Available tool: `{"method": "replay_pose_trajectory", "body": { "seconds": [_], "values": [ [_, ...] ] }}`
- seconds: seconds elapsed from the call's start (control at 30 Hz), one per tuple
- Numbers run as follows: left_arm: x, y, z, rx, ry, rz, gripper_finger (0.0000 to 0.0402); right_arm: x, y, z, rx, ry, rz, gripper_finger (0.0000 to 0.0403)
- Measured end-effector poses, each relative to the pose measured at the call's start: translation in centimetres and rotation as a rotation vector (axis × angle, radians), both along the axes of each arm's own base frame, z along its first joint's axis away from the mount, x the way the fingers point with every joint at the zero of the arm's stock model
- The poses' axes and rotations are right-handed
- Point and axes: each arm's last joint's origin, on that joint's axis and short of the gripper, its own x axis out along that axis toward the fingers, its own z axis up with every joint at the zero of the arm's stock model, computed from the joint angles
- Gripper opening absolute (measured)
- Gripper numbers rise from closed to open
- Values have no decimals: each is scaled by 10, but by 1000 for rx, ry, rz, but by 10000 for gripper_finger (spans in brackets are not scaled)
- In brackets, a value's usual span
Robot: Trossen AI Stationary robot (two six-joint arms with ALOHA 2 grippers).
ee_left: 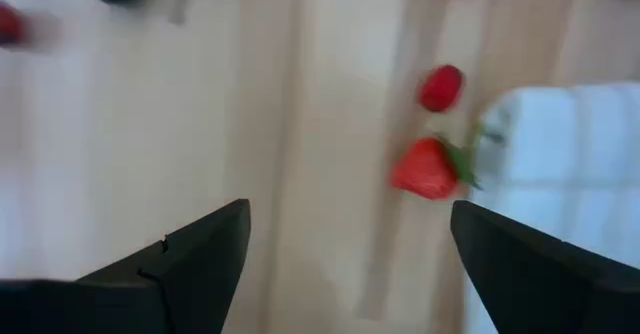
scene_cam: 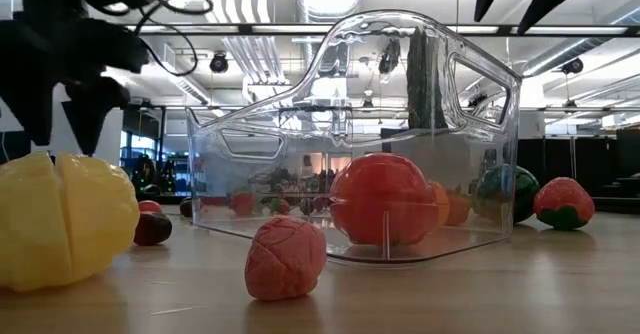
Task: Pick and placing Produce into tupperware
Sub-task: Put the red strawberry into the transparent bin
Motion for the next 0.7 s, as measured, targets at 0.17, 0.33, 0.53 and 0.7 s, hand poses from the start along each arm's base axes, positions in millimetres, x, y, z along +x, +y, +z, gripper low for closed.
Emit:
{"method": "replay_pose_trajectory", "body": {
  "seconds": [0.17, 0.33, 0.53, 0.7],
  "values": [
    [6, -8, -2, 20, -48, 28, 328, -4, -4, -2, -23, 7, -3, 321],
    [13, -13, -13, -41, -1, 63, 328, -4, -4, -4, -36, 30, 15, 322],
    [23, -22, -26, -51, 34, 52, 328, -4, -4, -4, -39, 35, 28, 319],
    [27, -25, -38, -31, 82, 118, 328, -4, -4, -4, -46, 54, 50, 316]
  ]
}}
